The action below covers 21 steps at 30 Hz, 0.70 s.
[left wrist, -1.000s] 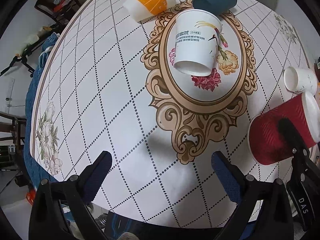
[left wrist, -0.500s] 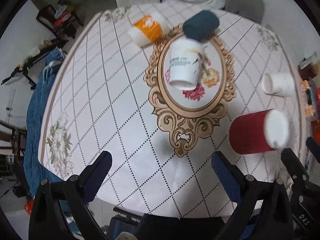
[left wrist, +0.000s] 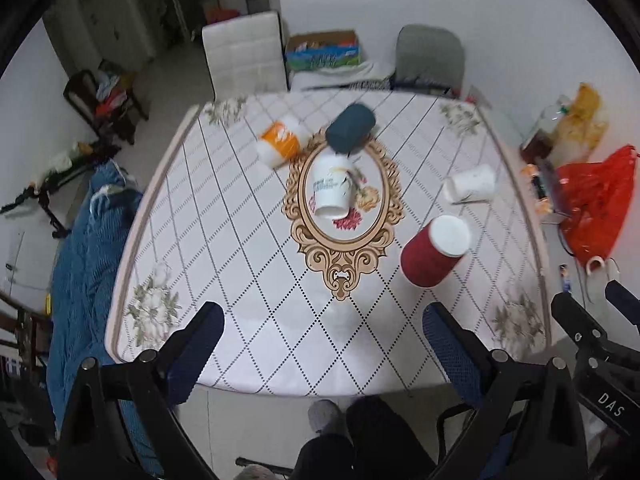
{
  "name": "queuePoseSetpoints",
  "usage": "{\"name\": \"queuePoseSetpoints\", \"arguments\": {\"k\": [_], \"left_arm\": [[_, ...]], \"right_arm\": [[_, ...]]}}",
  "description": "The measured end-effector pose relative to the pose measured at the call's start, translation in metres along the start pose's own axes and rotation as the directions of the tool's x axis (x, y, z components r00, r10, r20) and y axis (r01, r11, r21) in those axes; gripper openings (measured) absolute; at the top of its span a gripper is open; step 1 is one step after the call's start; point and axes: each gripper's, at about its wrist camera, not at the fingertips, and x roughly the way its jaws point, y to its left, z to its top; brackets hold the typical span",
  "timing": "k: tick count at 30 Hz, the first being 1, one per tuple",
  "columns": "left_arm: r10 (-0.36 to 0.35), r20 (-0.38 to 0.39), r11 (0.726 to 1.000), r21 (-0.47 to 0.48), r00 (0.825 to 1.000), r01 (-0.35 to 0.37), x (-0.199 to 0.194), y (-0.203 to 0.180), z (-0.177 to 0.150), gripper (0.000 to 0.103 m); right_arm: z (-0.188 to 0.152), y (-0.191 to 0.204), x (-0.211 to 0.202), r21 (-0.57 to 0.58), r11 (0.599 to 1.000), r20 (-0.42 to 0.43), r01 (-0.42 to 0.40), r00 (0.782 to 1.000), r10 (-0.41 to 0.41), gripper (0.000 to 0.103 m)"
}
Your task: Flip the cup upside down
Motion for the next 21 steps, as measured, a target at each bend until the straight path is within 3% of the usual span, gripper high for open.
{"name": "queuePoseSetpoints", "arguments": {"k": [8, 15, 21], "left_arm": [[-0.026, 0.082, 0.999, 0.023, 0.996, 0.024, -0.076, -0.001, -0.027, 0.102], [-0.027, 0.159, 1.000, 0.014, 0.987, 0.025, -0.134, -0.005, -0.041, 0.102], [-0.029, 0.176, 1.000, -0.006, 0.984, 0.030, -0.165, -0.013, -0.051, 0.102]], "right_arm": [[-0.031, 0.004, -0.099, 0.016, 1.000, 0.077, 0.020, 0.997, -0.022, 0.099], [-0.043, -0.005, -0.164, 0.014, 1.000, 0.130, 0.012, 0.991, -0.013, 0.099], [-0.049, -0.015, -0.210, -0.006, 1.000, 0.179, 0.001, 0.984, 0.000, 0.099]]}}
